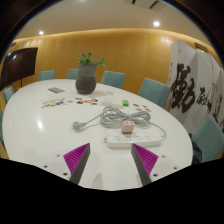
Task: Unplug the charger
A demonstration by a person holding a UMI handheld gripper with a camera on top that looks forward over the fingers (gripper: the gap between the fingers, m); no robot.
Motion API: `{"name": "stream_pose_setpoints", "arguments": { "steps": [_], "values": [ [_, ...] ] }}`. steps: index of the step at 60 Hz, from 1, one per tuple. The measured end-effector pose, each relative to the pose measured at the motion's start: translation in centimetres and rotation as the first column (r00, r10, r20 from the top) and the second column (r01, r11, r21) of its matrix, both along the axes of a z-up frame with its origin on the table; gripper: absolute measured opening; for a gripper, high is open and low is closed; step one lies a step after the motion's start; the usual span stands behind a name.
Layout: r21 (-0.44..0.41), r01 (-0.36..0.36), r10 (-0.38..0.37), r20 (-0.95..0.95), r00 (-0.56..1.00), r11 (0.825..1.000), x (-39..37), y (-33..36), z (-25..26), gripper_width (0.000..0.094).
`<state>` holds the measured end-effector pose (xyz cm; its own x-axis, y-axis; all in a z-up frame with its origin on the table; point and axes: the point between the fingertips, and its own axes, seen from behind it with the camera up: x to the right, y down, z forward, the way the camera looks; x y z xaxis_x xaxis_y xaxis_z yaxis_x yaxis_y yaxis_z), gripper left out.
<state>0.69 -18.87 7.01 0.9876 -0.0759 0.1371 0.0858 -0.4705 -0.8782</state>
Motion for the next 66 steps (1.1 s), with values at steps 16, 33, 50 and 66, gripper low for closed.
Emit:
{"name": "stream_pose_setpoints", "arguments": {
  "steps": [16, 33, 50, 66],
  "values": [
    [0.045, 0.098, -0.091, -0.150, 0.984, 0.994, 6.6, 10.5, -3.0, 0.0868],
    [0.069, 0.113, -0.097, -0.206, 0.974, 0.991, 8.1, 15.8, -4.0, 0.0343],
    [0.078, 0.103, -0.085, -0.209, 0.974, 0.992, 8.1, 15.7, -3.7, 0.0190],
    [0.508, 0.115, -0.056, -0.130, 0.990, 0.854, 9.3, 14.3, 19.3, 0.0185]
  ]
}}
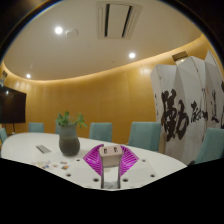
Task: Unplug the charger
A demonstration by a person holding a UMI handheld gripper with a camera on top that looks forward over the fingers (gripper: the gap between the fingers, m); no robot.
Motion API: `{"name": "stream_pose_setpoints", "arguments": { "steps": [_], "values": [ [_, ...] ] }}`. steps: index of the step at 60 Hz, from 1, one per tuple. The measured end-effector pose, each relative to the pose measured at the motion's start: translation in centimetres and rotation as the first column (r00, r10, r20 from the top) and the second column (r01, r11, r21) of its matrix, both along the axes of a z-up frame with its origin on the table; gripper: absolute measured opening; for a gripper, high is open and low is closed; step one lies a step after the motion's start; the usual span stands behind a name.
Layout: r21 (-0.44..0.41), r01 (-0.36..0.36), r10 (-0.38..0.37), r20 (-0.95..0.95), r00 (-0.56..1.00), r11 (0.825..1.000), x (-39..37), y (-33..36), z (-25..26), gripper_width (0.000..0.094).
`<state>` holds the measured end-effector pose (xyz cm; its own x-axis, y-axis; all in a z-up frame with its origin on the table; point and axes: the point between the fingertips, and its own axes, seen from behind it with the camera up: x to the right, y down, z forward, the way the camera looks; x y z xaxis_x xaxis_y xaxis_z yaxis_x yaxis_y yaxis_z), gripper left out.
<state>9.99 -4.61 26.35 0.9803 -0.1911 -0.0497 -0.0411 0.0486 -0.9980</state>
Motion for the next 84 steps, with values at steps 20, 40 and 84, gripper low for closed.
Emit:
{"name": "stream_pose_setpoints", "arguments": {
  "steps": [20, 40, 84],
  "values": [
    [-0.154, 0.132, -0.136, -0.014, 0.991, 0.979, 15.5, -0.9, -1.7, 0.0196],
    [-0.580, 0.183, -0.307, -0.122, 0.944, 0.793, 27.1, -3.0, -25.5, 0.0311],
    [-0.425, 0.244, -0.248, 0.048, 0.968, 0.871, 15.9, -21.8, -11.2, 0.0872]
  ]
}}
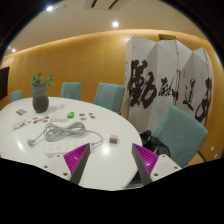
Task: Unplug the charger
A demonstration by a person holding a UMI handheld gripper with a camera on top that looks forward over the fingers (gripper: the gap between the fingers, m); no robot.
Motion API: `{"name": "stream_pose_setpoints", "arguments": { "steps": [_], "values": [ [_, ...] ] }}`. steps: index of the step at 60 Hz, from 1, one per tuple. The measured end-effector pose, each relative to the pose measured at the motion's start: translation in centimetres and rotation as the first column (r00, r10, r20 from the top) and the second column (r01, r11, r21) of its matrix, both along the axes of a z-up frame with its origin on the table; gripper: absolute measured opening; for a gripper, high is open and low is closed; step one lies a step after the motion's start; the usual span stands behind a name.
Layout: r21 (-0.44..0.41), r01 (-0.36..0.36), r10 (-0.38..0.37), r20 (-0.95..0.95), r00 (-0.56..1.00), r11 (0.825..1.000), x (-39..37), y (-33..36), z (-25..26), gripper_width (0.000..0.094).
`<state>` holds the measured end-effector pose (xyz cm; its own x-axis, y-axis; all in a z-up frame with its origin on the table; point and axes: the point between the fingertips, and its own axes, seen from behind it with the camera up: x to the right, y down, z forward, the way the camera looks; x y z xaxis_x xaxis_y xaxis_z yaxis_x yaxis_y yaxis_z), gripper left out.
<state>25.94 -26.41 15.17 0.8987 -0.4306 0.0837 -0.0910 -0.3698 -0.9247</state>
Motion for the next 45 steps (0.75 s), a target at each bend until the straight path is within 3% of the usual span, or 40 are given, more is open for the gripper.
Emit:
{"name": "stream_pose_setpoints", "arguments": {
  "steps": [20, 45],
  "values": [
    [-0.010, -0.010, 0.011, 0.059, 0.998, 1.000, -3.4, -6.7, 1.0, 0.0874],
    [0.024, -0.008, 0.006, 0.095, 0.996, 1.000, -3.7, -7.3, 2.1, 0.0868]
  ]
}}
